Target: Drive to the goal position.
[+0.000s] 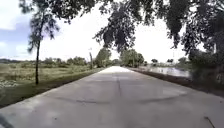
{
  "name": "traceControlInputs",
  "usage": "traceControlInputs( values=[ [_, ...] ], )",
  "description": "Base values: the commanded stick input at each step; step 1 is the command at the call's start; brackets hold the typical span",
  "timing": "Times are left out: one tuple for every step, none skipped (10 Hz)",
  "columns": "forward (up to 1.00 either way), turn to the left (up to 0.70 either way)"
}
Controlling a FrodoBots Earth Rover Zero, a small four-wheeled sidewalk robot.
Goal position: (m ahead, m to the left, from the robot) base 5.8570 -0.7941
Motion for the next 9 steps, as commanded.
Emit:
traceControlInputs(
  values=[
    [0.85, 0.00],
    [0.85, 0.00],
    [0.85, 0.00],
    [0.85, 0.00],
    [0.85, 0.00],
    [0.85, 0.00],
    [0.85, 0.00],
    [0.85, 0.00],
    [0.85, 0.00]
  ],
)
